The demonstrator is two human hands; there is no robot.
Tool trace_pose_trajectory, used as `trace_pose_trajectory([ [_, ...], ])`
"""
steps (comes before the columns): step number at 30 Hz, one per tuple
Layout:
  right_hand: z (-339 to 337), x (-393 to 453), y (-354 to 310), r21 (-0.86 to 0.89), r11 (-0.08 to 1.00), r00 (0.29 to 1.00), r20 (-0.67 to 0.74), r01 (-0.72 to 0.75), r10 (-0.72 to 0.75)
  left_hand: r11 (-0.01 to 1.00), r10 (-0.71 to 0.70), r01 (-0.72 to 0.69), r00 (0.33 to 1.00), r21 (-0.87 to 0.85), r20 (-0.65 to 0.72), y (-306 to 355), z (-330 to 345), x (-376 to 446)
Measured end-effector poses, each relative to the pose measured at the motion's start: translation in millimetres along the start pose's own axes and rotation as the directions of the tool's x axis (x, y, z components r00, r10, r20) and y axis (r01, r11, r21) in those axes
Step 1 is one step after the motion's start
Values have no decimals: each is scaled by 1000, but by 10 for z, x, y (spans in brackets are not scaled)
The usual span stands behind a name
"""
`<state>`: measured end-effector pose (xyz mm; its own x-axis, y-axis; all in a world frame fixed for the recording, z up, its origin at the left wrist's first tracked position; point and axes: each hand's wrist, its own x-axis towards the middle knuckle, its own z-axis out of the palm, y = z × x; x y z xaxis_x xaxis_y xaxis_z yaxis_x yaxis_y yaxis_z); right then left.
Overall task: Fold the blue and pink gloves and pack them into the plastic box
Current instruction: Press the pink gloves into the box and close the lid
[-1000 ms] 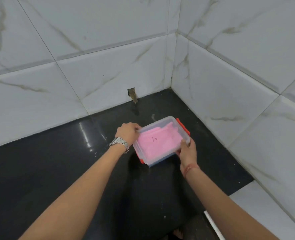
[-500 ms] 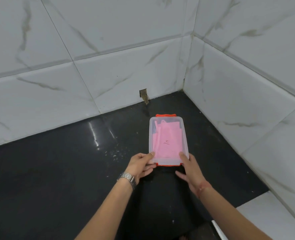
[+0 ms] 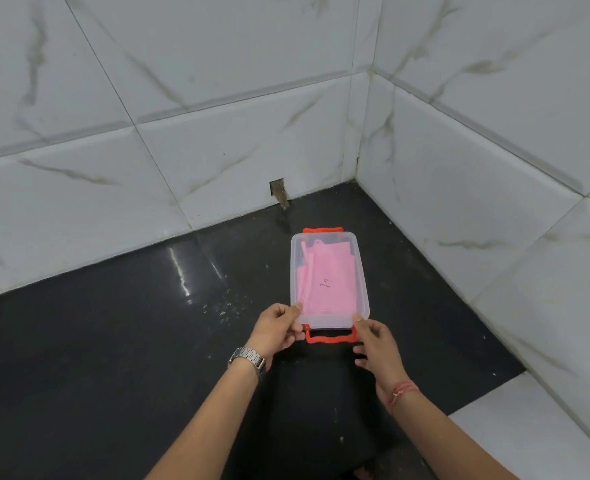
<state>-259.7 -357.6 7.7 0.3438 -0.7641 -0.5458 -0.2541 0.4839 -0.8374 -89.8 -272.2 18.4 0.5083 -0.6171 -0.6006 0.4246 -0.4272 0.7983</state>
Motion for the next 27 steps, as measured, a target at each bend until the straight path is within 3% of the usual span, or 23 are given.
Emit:
trace_pose_trajectory([
  [7,45,-89,-13,131,986,995,3,99,-100,988,-57,65,997,-137,58,-10,29,-36],
  [9,29,-95,12,54,989,989,34,141,-143,985,-62,73,995,-159,74,-11,33,-34],
  [12,-2,-76,39,-230,930,958,45,286,-284,979,-87,102,992,-176,90,-3,43,-35],
  [14,-16,-56,39,-493,763,887,37,417,-461,979,-94,109,991,-170,93,4,46,-31],
  [16,-47,-7,25,-739,453,736,85,498,-671,979,-84,100,992,-176,97,9,48,-28],
  [18,-79,69,-44,-811,186,593,229,555,-772,977,-78,95,992,-190,98,16,47,-29],
  [21,-110,171,-167,-784,-115,480,481,610,-734,976,-73,90,993,-196,94,22,47,-33],
  [23,-115,212,-225,-749,-209,462,576,628,-675,978,-67,84,993,-192,94,13,43,-33],
  [27,-120,221,-244,-729,-269,417,609,630,-675,981,-44,59,995,-187,84,-14,28,-15],
])
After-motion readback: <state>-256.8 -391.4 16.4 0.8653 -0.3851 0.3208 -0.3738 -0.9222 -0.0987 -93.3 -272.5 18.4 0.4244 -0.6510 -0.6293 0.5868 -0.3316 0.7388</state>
